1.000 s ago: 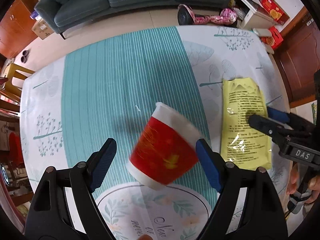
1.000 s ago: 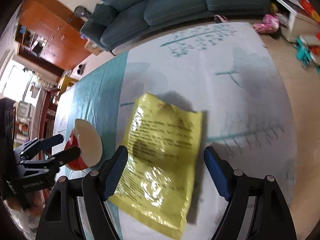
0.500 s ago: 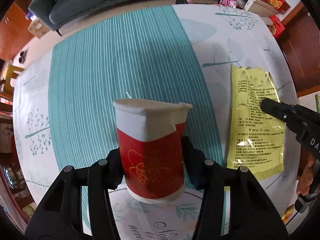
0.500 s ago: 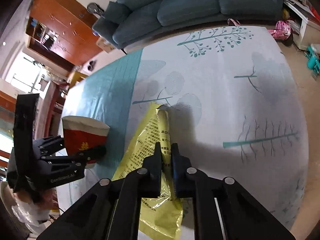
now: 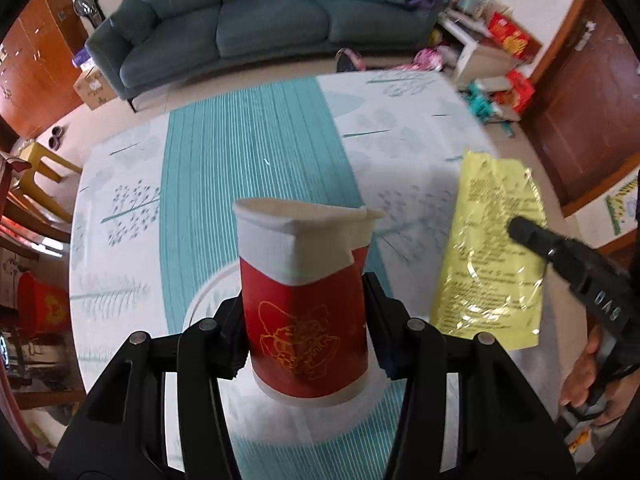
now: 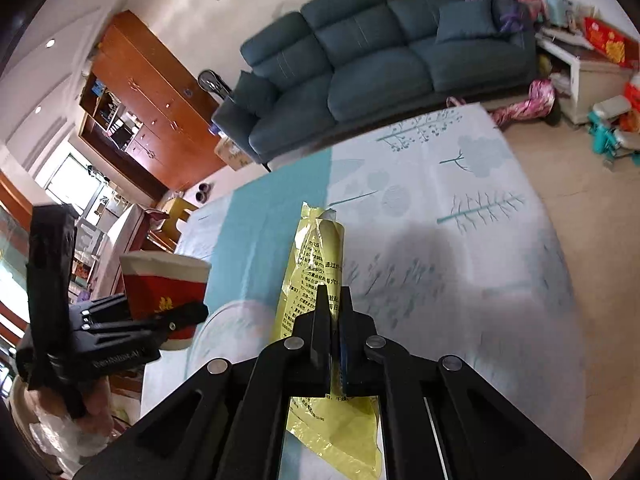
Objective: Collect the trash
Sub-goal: 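Carry the red cup and yellow bag down over the trash bin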
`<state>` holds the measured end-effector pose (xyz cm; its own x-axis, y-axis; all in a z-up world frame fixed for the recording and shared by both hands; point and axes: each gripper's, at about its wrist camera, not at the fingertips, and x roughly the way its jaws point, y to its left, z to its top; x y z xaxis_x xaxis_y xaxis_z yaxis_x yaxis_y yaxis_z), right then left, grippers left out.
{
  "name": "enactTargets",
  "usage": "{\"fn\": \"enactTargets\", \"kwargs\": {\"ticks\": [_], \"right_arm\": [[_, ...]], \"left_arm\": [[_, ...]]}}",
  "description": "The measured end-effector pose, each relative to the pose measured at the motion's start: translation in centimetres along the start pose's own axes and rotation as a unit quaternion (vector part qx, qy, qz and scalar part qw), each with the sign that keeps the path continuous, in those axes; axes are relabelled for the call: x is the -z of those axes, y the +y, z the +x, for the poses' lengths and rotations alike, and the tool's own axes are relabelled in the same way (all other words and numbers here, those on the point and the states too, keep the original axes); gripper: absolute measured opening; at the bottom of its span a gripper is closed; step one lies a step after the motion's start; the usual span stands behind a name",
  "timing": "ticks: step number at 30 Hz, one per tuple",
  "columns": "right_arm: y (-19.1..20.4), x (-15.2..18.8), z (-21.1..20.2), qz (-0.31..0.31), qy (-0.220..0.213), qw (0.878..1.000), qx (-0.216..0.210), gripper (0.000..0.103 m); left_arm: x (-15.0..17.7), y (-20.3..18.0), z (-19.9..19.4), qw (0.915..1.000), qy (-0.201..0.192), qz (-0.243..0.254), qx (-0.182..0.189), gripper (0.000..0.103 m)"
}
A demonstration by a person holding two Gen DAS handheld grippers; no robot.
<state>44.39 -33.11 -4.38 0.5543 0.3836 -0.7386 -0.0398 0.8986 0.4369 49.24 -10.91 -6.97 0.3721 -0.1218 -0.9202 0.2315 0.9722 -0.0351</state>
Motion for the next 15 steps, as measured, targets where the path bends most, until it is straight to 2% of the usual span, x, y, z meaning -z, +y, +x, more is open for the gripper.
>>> {"fn": "enactTargets", "kwargs": {"ticks": [5, 9, 15], "right_arm": [[5.9, 7.0, -8.1, -0.008, -0.042, 0.999, 0.018, 0.002], [10.2, 12.9, -13.3, -0.006, -0.066, 0.997, 0.024, 0.002], [16.6, 22.0, -19.4, -0.002, -0.086, 0.996, 0.037, 0.002]], "left_arm": [[5.6, 0.8, -7.4, 0.9987, -0.033, 0.020, 0.033, 0.046], [12.4, 1.1, -14.2, 0.9956, -0.059, 0.056, 0.047, 0.046], [21.8, 1.8, -20.8, 0.9912, -0.066, 0.092, 0.068, 0.046]]}}
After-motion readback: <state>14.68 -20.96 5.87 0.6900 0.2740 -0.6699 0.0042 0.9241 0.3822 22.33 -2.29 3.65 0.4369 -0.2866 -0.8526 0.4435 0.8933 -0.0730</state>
